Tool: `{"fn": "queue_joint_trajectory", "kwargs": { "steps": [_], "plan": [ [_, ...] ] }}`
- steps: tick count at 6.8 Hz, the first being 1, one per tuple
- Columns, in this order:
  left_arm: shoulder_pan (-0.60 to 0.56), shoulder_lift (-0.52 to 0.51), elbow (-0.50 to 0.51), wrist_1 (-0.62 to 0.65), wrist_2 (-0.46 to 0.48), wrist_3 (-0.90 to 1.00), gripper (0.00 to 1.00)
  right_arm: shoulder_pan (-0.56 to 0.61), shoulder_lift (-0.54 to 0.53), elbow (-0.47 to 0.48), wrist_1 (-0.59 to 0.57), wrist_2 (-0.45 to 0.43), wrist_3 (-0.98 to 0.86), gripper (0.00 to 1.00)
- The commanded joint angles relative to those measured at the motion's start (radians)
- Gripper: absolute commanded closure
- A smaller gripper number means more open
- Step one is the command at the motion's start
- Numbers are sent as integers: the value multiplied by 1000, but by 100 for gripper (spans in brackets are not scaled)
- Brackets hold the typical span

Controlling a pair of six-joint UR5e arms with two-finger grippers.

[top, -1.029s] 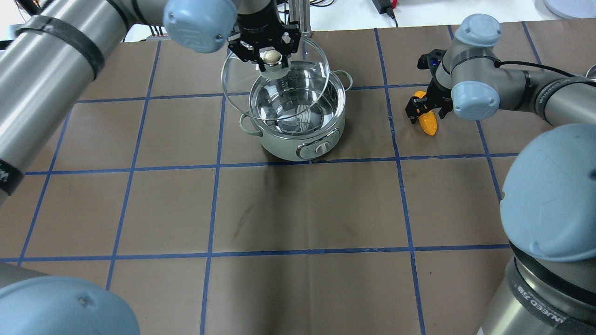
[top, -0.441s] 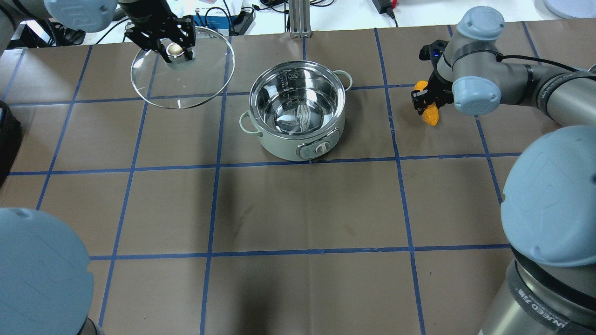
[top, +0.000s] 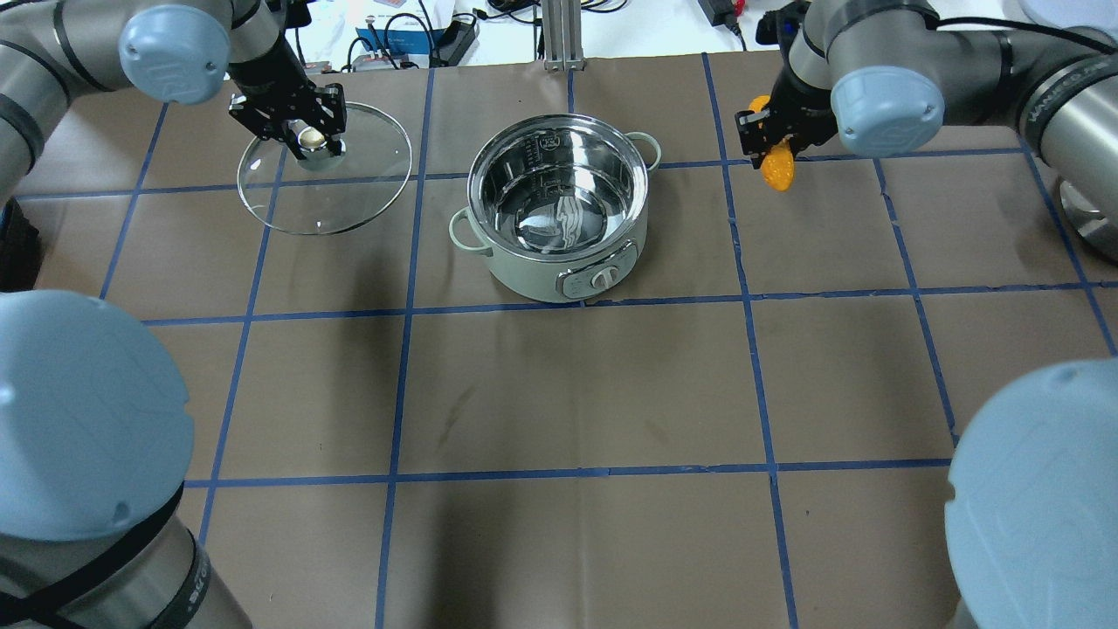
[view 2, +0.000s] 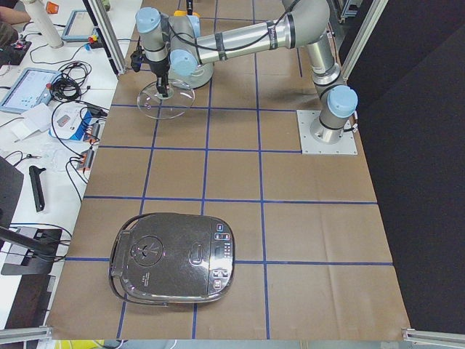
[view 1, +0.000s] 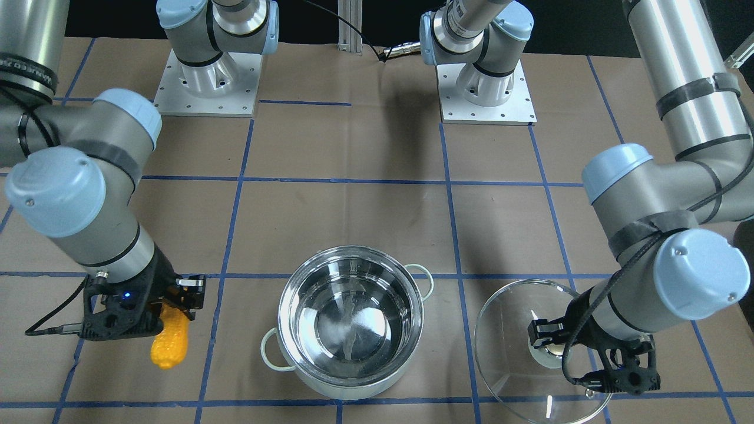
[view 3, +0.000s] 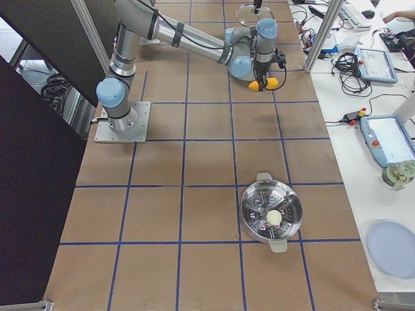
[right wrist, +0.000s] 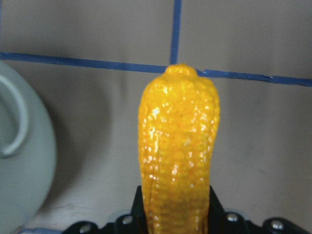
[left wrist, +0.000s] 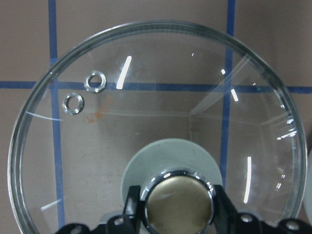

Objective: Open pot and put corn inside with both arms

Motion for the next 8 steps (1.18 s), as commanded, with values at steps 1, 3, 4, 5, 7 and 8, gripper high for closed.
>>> {"fn": "queue_joint_trajectory", "kwargs": {
  "steps": [1, 3, 4, 5, 7, 8],
  "plan": [
    [2, -32, -89, 92, 0, -4, 99, 160, 22, -173, 138, 35, 209, 91],
    [40, -17, -225, 267, 23, 10, 99, 286, 150, -266, 139, -14, 283, 91],
    [54, -16, -228, 269, 21, 10, 99, 324, 206, -271, 127, -52, 293, 91],
    [54, -14, -237, 268, 15, 1, 98, 331, 250, -272, 67, -48, 297, 91],
    [49, -5, -234, 257, 12, -34, 0, 335, 289, -266, 54, -36, 300, 90],
    [40, 47, -229, 216, 12, -41, 0, 338, 293, -260, 56, -22, 299, 88]
  ]
}}
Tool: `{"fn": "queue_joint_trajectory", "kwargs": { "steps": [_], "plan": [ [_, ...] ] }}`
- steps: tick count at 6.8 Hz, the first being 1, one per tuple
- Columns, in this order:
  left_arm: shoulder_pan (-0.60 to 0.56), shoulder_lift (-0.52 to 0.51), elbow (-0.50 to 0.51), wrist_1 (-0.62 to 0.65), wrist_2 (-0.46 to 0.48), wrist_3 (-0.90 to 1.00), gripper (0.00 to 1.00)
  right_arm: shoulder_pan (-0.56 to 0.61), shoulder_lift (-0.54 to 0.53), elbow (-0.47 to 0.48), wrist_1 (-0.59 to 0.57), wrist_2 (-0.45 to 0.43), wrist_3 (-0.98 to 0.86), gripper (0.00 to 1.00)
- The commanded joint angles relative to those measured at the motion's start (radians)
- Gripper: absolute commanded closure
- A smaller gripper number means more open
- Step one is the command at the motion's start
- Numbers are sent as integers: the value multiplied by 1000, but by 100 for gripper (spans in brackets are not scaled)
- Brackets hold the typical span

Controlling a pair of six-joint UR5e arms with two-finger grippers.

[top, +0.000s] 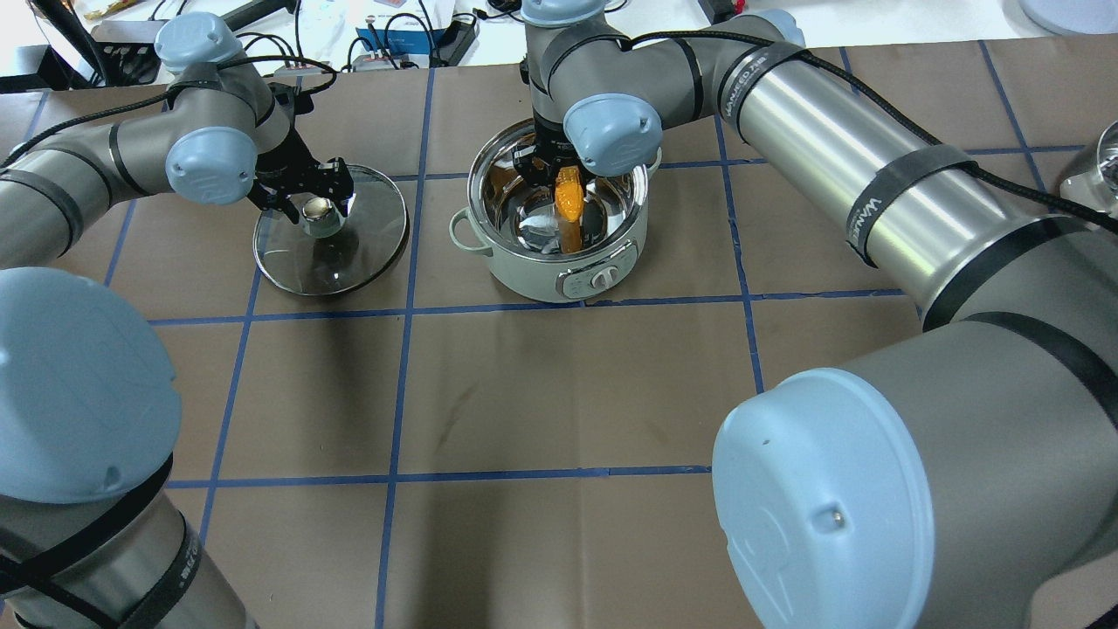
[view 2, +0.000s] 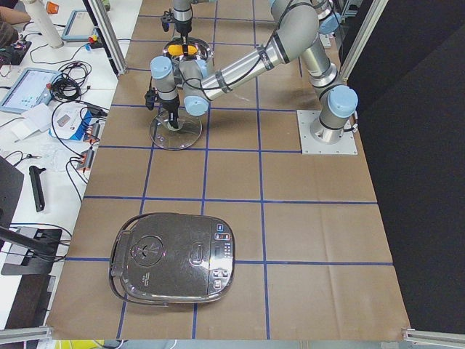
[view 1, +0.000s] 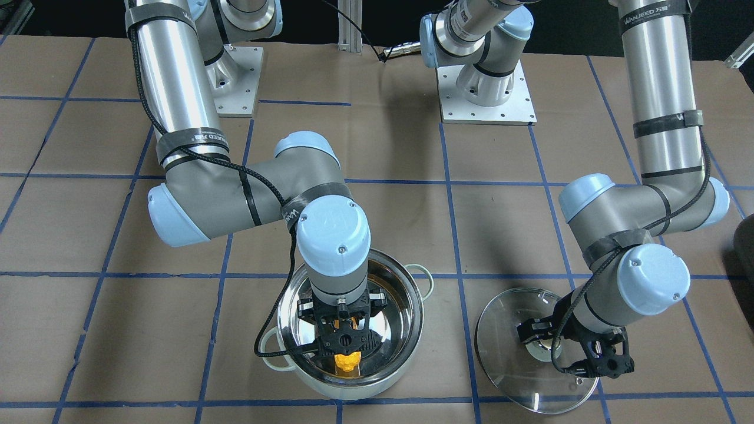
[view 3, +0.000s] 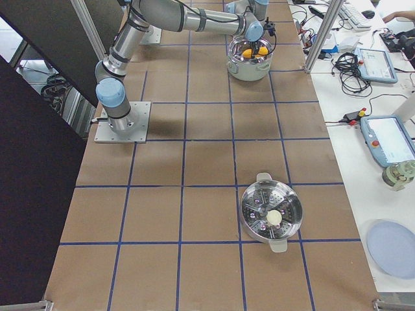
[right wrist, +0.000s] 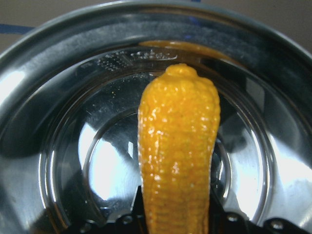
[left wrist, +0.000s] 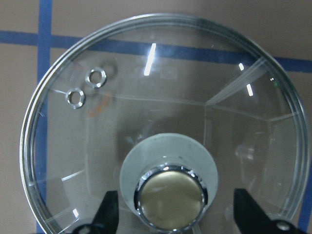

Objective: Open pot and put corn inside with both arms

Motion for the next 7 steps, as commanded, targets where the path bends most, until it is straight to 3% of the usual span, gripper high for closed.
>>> {"fn": "queue_joint_trajectory", "kwargs": {
  "steps": [1, 2, 3, 5, 7],
  "plan": [
    [-6, 127, 25, -160, 1, -14, 0, 13, 18, 29, -7, 11, 0, 88],
    [-8, 226, 27, -282, 2, -14, 0, 13, 21, 37, -8, 6, -5, 64],
    [-20, 309, 27, -362, 1, -11, 0, 13, 21, 35, -7, 8, -9, 1],
    [-61, 457, 32, -520, -5, -14, 0, 13, -24, 28, 1, -3, -17, 0],
    [-92, 448, 33, -522, -115, 1, 0, -7, -183, 40, 91, -5, -31, 0]
  ]
}}
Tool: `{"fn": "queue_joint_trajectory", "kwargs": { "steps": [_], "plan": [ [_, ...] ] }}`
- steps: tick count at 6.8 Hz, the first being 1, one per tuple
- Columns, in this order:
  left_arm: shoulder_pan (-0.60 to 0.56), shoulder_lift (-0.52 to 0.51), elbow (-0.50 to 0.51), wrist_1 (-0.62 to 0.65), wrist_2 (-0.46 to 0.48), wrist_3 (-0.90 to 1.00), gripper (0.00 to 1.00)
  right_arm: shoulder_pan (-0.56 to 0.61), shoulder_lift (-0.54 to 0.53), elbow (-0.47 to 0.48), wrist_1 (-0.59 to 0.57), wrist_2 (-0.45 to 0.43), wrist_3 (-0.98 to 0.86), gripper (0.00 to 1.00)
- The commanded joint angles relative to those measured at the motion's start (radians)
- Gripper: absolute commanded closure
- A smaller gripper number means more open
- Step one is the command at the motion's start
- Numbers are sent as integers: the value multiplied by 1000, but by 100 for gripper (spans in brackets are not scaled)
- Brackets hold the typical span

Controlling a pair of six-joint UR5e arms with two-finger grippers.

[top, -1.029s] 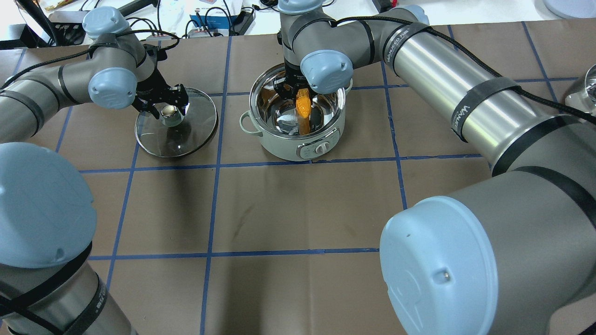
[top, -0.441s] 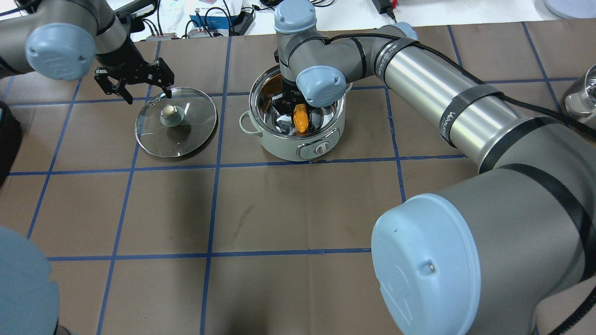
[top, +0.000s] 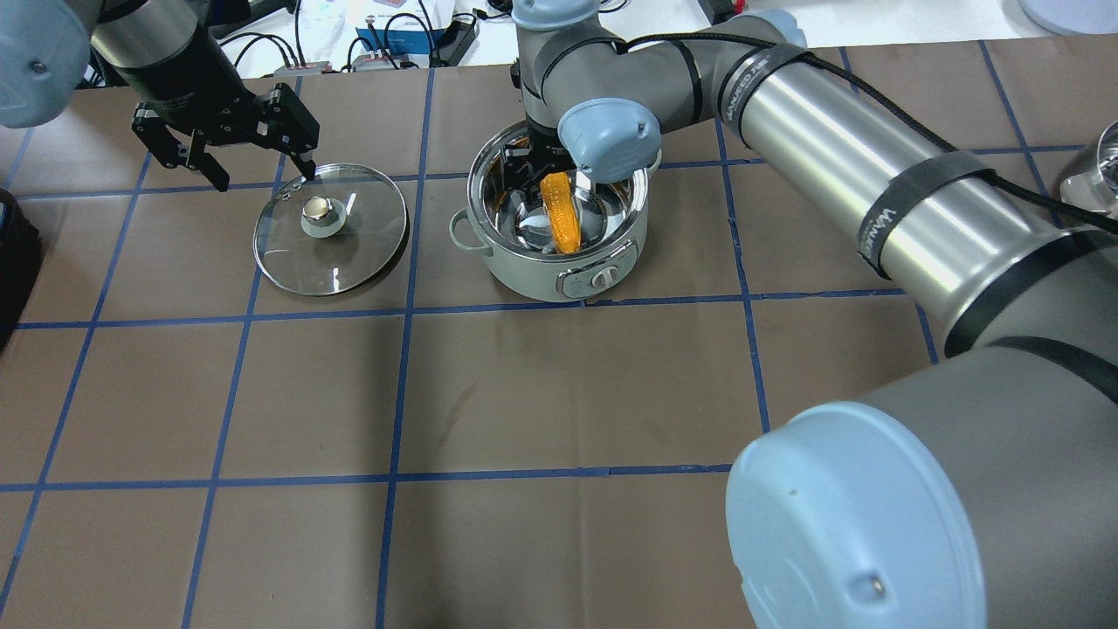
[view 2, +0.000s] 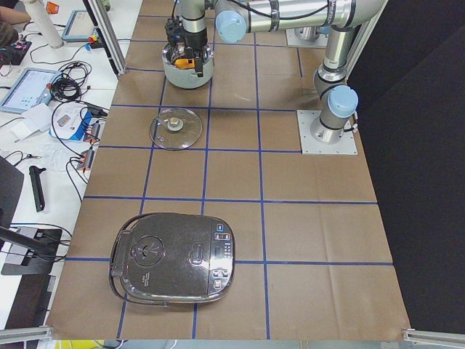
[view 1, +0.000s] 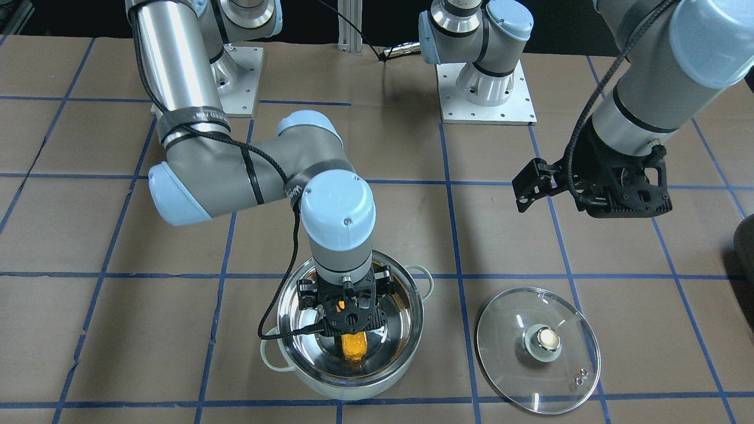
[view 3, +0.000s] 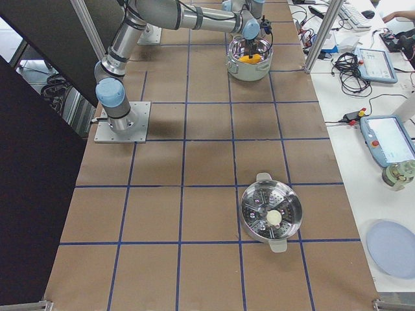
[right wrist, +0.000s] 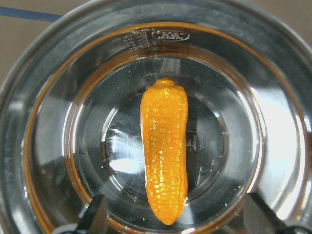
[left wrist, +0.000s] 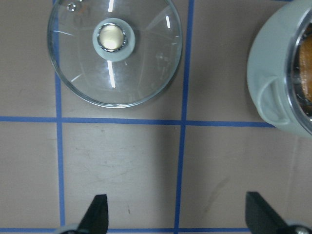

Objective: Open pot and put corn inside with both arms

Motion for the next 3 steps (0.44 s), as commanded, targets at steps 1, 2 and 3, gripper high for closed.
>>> {"fn": "queue_joint_trajectory", "kwargs": {
  "steps": [1, 2, 3],
  "plan": [
    [-34, 24, -18, -18, -52, 3, 0, -60, -168, 10, 162, -2, -11, 0],
    [-60, 18, -16, -12, -46, -8, 0, -128, -273, 13, 299, 0, -33, 2],
    [-83, 9, -10, -9, -43, -29, 0, -191, -366, 25, 426, -3, -50, 3]
  ]
}}
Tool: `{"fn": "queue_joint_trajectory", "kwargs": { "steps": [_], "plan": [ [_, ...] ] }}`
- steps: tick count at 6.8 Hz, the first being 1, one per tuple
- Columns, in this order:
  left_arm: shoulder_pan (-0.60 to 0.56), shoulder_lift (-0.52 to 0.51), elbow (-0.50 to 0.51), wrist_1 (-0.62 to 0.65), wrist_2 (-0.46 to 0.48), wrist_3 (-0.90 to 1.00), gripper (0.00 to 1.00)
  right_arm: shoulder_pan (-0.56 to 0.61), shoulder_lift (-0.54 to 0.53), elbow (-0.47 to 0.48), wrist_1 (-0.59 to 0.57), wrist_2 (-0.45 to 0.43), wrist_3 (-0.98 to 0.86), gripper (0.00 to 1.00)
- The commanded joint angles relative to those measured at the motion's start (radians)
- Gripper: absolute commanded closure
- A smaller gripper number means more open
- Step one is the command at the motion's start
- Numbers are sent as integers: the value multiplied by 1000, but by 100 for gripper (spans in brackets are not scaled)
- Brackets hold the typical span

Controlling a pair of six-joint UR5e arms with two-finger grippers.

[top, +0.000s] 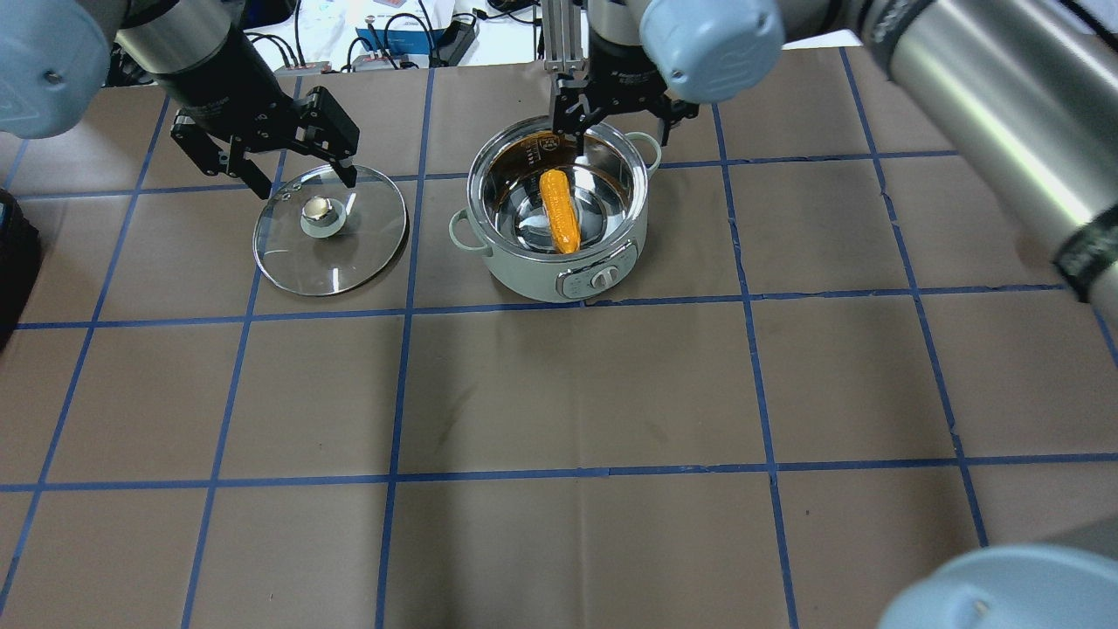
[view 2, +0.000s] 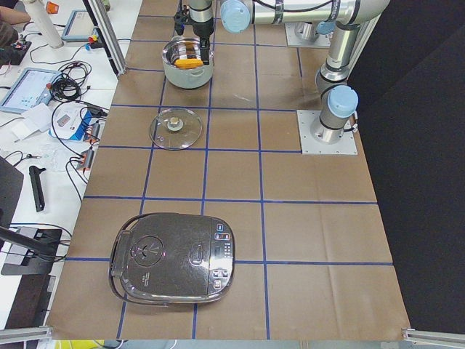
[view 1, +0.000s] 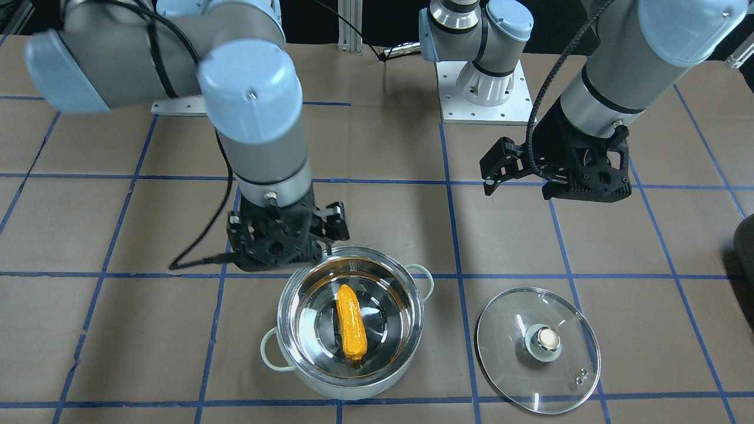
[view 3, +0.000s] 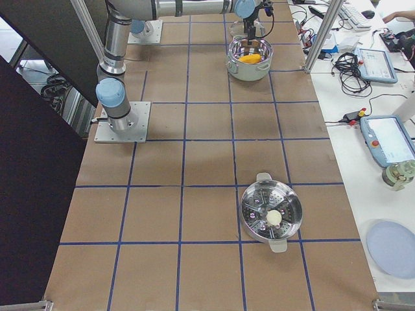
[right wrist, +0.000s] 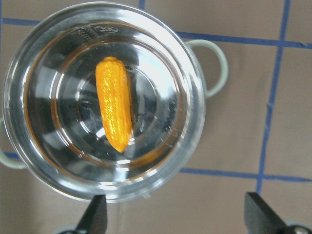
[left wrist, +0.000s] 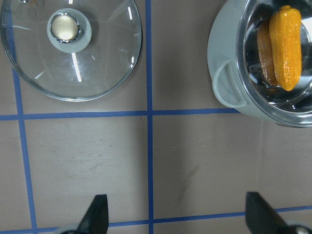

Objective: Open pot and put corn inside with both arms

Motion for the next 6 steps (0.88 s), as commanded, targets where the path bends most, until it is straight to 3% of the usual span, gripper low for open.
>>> {"fn": "queue_joint_trajectory", "kwargs": {
  "steps": [1, 2, 4, 6],
  "plan": [
    [-37, 1, -5, 3, 2, -38, 0, -125, -183, 49, 217, -2, -44, 5],
    [-43, 15, -14, 3, 4, -36, 0, -148, -257, 136, 216, -3, -44, 6],
    [-43, 67, -44, -9, 7, -38, 0, -150, -361, 317, 74, -39, -53, 7],
    [-39, 102, -101, 5, 4, -44, 0, -149, -365, 303, 70, -36, -73, 0]
  ]
}}
